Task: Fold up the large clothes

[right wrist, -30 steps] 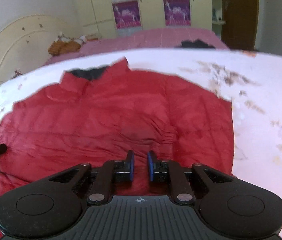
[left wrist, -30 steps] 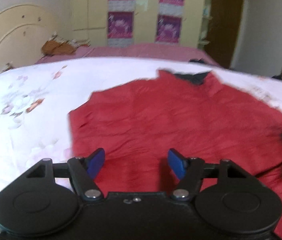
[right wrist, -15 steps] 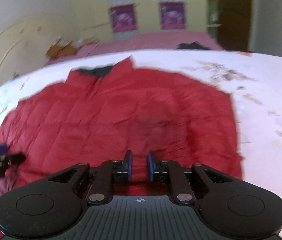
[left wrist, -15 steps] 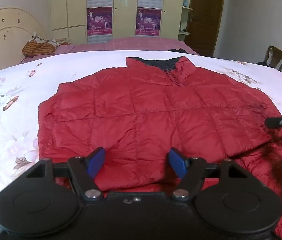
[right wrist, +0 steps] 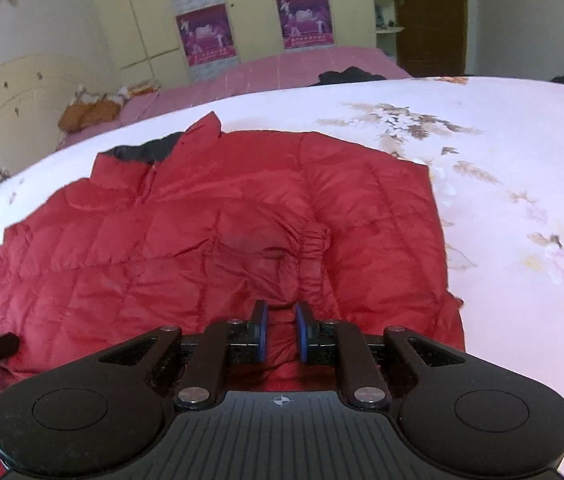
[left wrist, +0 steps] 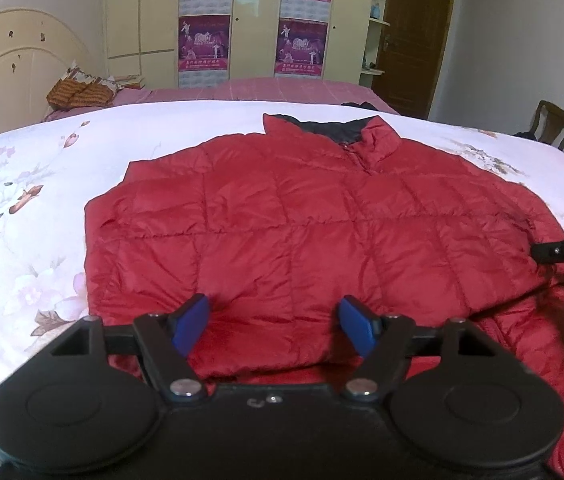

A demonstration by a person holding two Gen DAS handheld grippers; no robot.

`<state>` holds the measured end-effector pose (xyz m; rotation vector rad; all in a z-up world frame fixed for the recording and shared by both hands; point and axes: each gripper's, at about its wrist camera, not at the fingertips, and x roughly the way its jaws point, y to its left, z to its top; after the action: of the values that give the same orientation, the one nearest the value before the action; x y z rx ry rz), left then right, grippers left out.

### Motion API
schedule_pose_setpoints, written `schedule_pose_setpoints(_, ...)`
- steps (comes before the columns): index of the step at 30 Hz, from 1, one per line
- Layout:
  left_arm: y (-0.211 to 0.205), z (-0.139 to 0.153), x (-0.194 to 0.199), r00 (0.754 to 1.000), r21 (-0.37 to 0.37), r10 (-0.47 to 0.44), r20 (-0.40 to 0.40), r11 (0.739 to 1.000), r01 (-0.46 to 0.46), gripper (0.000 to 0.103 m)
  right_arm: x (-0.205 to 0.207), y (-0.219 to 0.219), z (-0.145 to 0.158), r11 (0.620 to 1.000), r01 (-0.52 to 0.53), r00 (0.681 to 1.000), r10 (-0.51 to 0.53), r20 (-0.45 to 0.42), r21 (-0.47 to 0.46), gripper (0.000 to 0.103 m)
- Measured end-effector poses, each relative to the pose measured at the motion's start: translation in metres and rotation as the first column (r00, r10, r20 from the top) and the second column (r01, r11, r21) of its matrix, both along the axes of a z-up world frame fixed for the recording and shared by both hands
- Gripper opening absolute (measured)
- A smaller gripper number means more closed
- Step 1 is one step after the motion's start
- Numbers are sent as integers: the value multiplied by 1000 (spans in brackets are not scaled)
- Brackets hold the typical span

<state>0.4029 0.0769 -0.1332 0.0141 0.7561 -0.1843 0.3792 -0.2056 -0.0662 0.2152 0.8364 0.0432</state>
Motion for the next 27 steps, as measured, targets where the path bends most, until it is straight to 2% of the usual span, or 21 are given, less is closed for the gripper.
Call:
schedule_pose_setpoints(6,-1,5,-1,1000,20,-2,-9,1000,2,73,2,1,2,1000,-3,1000,3,-16,-4,14)
schedule_pose_setpoints(8,0,8,-5,1000,35,5,-10,999,-5,78,-5,0,10,1000,-7,1000,7,12,28,14)
schedule_pose_setpoints(18,-4,26,-40,999,79,40,16,996,-42,81,-39,-2,38,995,-65,994,58,93,70,14)
schedule_pose_setpoints(22,-10,30,-59,999,95,48,15,994,-49,84,-60,-11,45,997,-72,992,68,104,30,15)
schedule_pose_setpoints(23,-11,31,-65,999,97,51,12,994,-52,89,-66,-15,47,997,-74,992,71,106,23,23)
schedule_pose_setpoints(24,-11,32,-71,998,95,55,8,994,-55,94,-73,-19,49,997,-74,992,71,107,25,41)
schedule_pose_setpoints(25,-10,32,-78,998,86,57,4,995,-57,96,-83,-24,52,998,-63,990,61,130,17,77)
schedule_pose_setpoints(26,-8,33,-85,998,78,63,0,995,-63,97,-95,-28,55,998,-62,984,61,170,2,81)
schedule_pose_setpoints(27,-5,33,-93,997,77,72,-6,994,-71,97,-104,-32,56,997,-70,983,71,168,-7,81)
